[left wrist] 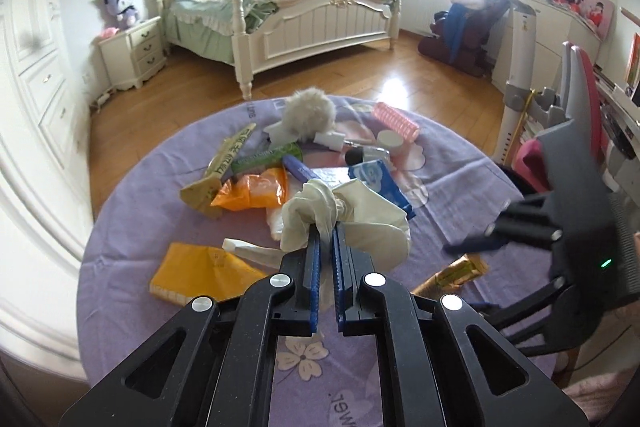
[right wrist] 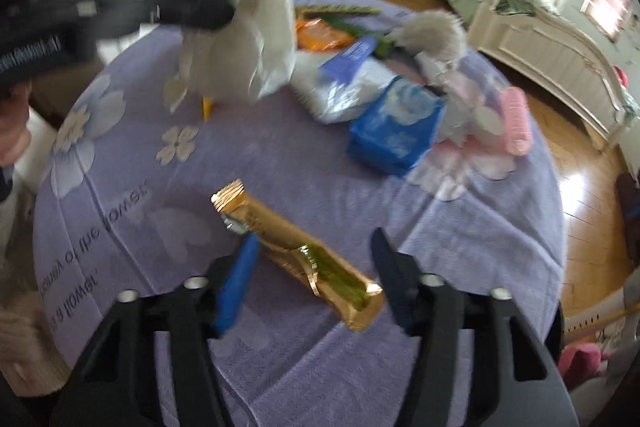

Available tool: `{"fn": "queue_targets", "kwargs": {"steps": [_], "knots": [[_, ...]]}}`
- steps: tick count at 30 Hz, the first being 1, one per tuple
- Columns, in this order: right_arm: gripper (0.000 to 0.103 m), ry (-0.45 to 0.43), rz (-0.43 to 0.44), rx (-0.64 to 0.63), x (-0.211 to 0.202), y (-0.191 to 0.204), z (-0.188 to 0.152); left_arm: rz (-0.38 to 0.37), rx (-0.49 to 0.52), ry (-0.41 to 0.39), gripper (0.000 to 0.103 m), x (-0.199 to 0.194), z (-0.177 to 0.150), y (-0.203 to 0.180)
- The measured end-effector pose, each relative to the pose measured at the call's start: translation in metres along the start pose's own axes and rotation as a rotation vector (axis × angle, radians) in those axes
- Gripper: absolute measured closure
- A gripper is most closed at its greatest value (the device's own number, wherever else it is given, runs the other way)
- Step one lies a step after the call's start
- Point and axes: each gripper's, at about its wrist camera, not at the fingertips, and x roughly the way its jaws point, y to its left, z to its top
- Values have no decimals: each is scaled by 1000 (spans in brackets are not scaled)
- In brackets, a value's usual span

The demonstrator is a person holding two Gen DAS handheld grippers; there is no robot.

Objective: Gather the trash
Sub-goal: 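Grasp the white plastic glove with the left gripper while the right grasps the gold wrapper, then carry the glove and gold wrapper over the bin and open both grippers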

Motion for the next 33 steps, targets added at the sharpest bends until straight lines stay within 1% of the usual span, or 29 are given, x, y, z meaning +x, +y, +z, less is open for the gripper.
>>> {"fn": "queue_targets", "kwargs": {"steps": [1, 2, 3, 4, 5, 8, 11, 13, 15, 21, 29, 31, 33], "knots": [[74, -10, 11, -5, 0, 1, 0, -1, -8, -2, 96, -2, -1, 0], [81, -5, 21, -5, 1, 1, 0, -3, -15, -4, 96, -3, -1, 0], [86, -3, 6, -7, 1, 1, 0, -9, -25, -3, 96, -4, -1, 0], [96, -3, -2, -8, 0, 0, 0, -11, -33, -3, 96, -5, -1, 1], [101, -4, -1, -1, 0, 0, -1, -14, -38, -6, 96, -7, -1, 0], [101, -34, -16, 32, -9, -2, -6, -22, -30, -15, 96, -10, 1, -2], [101, -82, -36, 84, -27, -7, -11, -45, -21, -30, 96, -15, 6, -6], [101, -113, -76, 121, -40, -11, -16, -70, -23, -43, 96, -17, 10, -7], [101, -122, -108, 158, -48, -20, -21, -92, -21, -53, 96, -18, 15, -11], [101, -137, -201, 265, -66, -49, -38, -114, 29, -58, 96, -12, 27, -33], [101, -159, -333, 359, -86, -81, -59, -139, 80, -72, 96, -4, 39, -65], [101, -173, -374, 389, -92, -90, -65, -160, 99, -78, 96, -1, 44, -77], [101, -188, -396, 427, -100, -99, -72, -187, 117, -83, 96, 2, 47, -86]]}}
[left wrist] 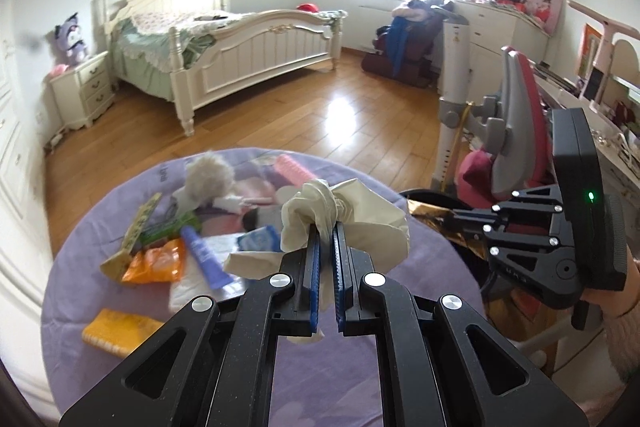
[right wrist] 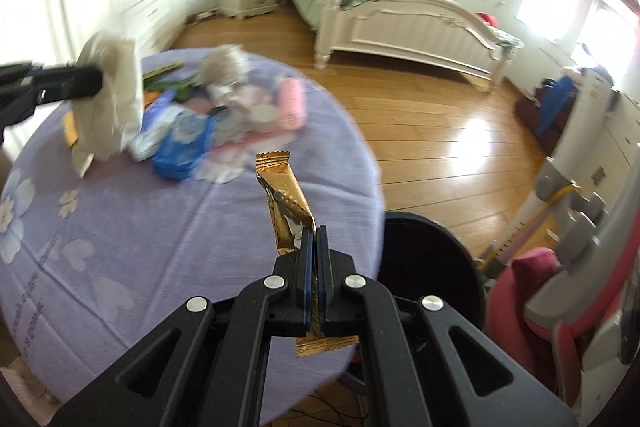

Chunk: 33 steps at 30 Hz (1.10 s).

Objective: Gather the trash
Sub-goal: 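Carry the glove and gold wrapper over the bin and open both grippers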

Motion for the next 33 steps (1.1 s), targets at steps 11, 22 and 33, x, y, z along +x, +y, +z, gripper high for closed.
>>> {"fn": "queue_targets", "kwargs": {"steps": [11, 22, 33], "knots": [[101, 13, -94, 93, 3, -52, -12, -88, 76, 4, 96, 35, 19, -41], [101, 61, -185, 214, 13, -115, -32, -215, 141, 19, 96, 94, 45, -94], [101, 105, -231, 305, 32, -153, -49, -323, 199, 89, 96, 153, 52, -140]]}}
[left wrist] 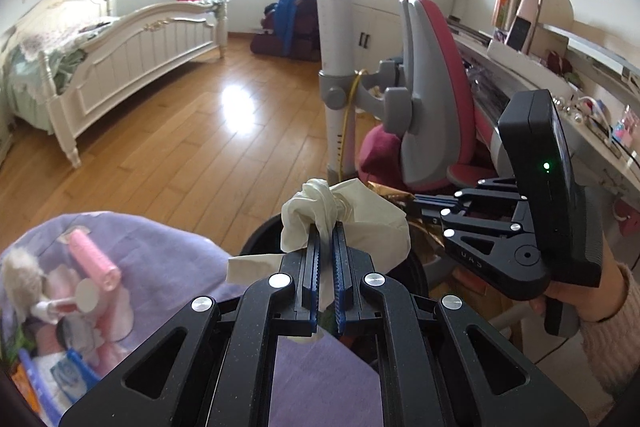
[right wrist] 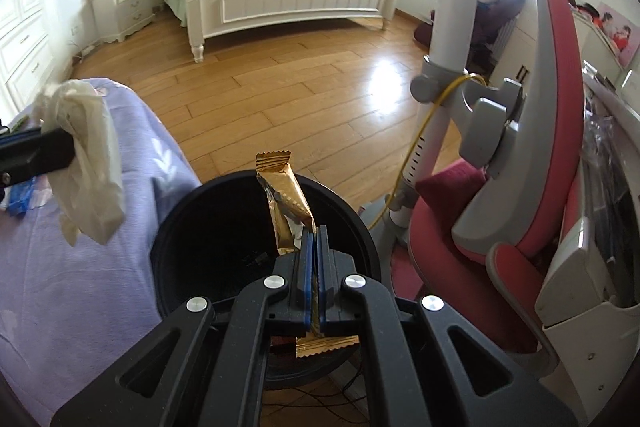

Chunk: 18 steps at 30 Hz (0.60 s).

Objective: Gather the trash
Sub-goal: 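Carry the glove and gold wrapper over the bin and open both grippers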

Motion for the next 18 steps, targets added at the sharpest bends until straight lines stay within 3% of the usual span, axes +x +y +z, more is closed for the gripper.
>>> {"fn": "queue_targets", "kwargs": {"steps": [10, 15, 18], "knots": [[101, 17, -6, 11, 9, -4, 2, -79, -51, 14, 96, 29, 16, 1], [101, 2, 13, 4, 6, 1, 5, -61, -67, -24, 96, -5, 13, 17], [101, -1, 25, -4, 9, 4, 7, -11, -93, -36, 96, -26, 12, 34]]}}
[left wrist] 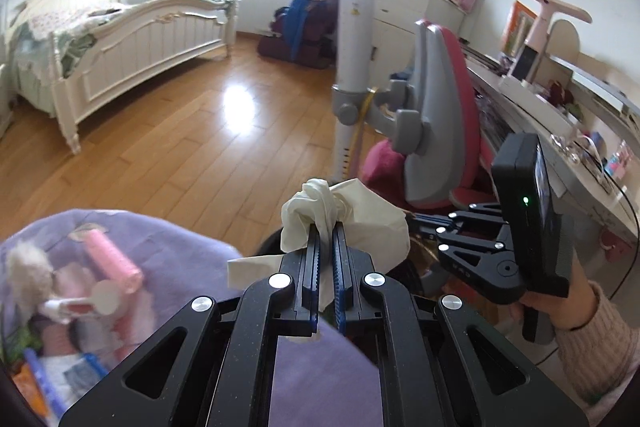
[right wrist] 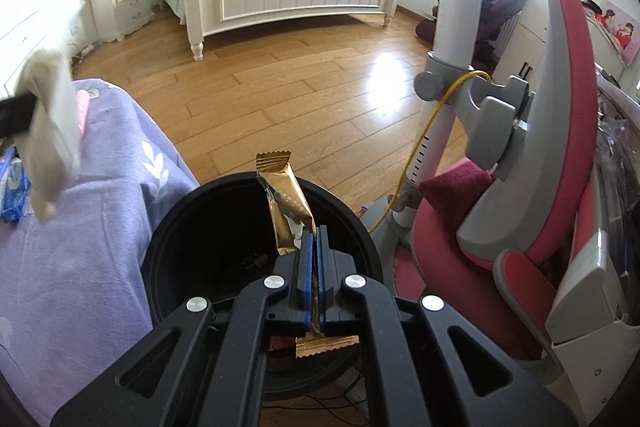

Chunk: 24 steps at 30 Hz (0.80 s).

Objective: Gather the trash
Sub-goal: 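Carry the glove and gold wrapper over the bin and open both grippers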

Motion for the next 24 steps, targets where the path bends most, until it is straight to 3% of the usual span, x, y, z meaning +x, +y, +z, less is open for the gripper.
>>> {"fn": "queue_targets", "kwargs": {"steps": [5, 13, 19, 21, 22, 23, 24], "knots": [[101, 8, 7, -1, 1, 2, -4, 42, 82, 7, 96, 6, 3, -13], [101, 23, -23, 18, -2, -13, -9, -15, 139, 83, 96, 62, 2, -49], [96, 54, -39, 16, 6, -16, -12, 32, 182, 108, 93, 81, 0, -61], [86, 69, -44, 11, 10, -14, -13, 47, 172, 108, 81, 82, 0, -59], [66, 75, -48, 7, 11, -13, -13, 62, 161, 109, 58, 82, 0, -57], [38, 69, -67, 4, 10, -11, -14, 91, 150, 96, 35, 80, 0, -55], [27, 53, -89, 1, 8, -9, -14, 114, 142, 76, 29, 78, 0, -54]]}}
